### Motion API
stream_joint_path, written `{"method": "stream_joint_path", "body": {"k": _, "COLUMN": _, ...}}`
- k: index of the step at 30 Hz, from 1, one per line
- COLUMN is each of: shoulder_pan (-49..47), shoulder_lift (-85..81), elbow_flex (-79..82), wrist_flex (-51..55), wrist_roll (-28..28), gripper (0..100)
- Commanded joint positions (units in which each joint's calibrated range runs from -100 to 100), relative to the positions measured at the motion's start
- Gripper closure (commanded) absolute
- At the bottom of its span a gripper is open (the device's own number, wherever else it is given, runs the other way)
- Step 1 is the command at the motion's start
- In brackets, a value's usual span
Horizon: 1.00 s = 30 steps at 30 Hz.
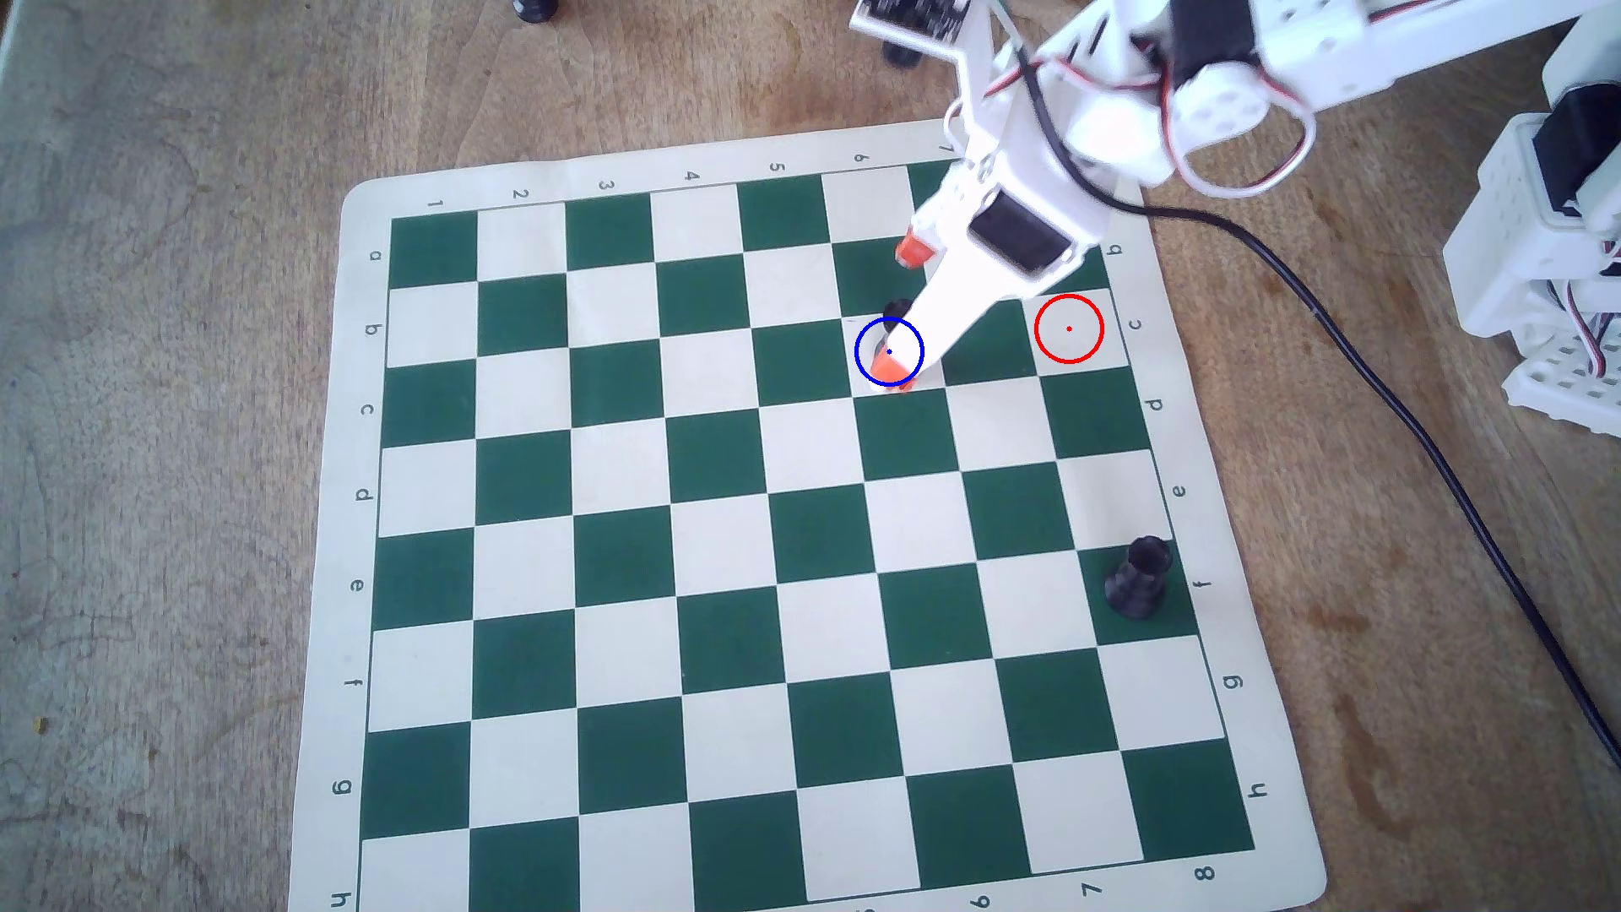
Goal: Move the chess piece from red to blue
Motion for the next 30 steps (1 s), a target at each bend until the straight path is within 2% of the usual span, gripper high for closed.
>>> {"method": "stream_joint_path", "body": {"k": 1, "shoulder_pan": -0.82, "shoulder_lift": -11.81, "elbow_flex": -1.45, "wrist_flex": 10.68, "wrist_roll": 1.12, "gripper": 63}}
{"method": "stream_joint_path", "body": {"k": 4, "shoulder_pan": -3.4, "shoulder_lift": -16.99, "elbow_flex": -0.36, "wrist_flex": 19.44, "wrist_roll": 2.0, "gripper": 65}}
{"method": "stream_joint_path", "body": {"k": 11, "shoulder_pan": -6.37, "shoulder_lift": -26.92, "elbow_flex": -0.27, "wrist_flex": 30.25, "wrist_roll": 2.83, "gripper": 72}}
{"method": "stream_joint_path", "body": {"k": 13, "shoulder_pan": -6.37, "shoulder_lift": -33.29, "elbow_flex": -0.09, "wrist_flex": 31.4, "wrist_roll": 2.3, "gripper": 88}}
{"method": "stream_joint_path", "body": {"k": 15, "shoulder_pan": -6.37, "shoulder_lift": -37.96, "elbow_flex": 0.0, "wrist_flex": 31.32, "wrist_roll": 1.47, "gripper": 100}}
{"method": "stream_joint_path", "body": {"k": 17, "shoulder_pan": -6.37, "shoulder_lift": -45.68, "elbow_flex": 4.71, "wrist_flex": 27.88, "wrist_roll": 0.88, "gripper": 100}}
{"method": "stream_joint_path", "body": {"k": 21, "shoulder_pan": -6.29, "shoulder_lift": -59.95, "elbow_flex": 21.03, "wrist_flex": 13.05, "wrist_roll": -1.66, "gripper": 100}}
{"method": "stream_joint_path", "body": {"k": 24, "shoulder_pan": -5.9, "shoulder_lift": -64.27, "elbow_flex": 25.56, "wrist_flex": 6.99, "wrist_roll": -2.49, "gripper": 100}}
{"method": "stream_joint_path", "body": {"k": 25, "shoulder_pan": -5.12, "shoulder_lift": -67.25, "elbow_flex": 29.28, "wrist_flex": -0.13, "wrist_roll": -2.64, "gripper": 100}}
{"method": "stream_joint_path", "body": {"k": 29, "shoulder_pan": -2.46, "shoulder_lift": -69.88, "elbow_flex": 36.44, "wrist_flex": -15.28, "wrist_roll": -5.71, "gripper": 100}}
{"method": "stream_joint_path", "body": {"k": 30, "shoulder_pan": -0.19, "shoulder_lift": -70.73, "elbow_flex": 42.07, "wrist_flex": -26.26, "wrist_roll": -5.08, "gripper": 100}}
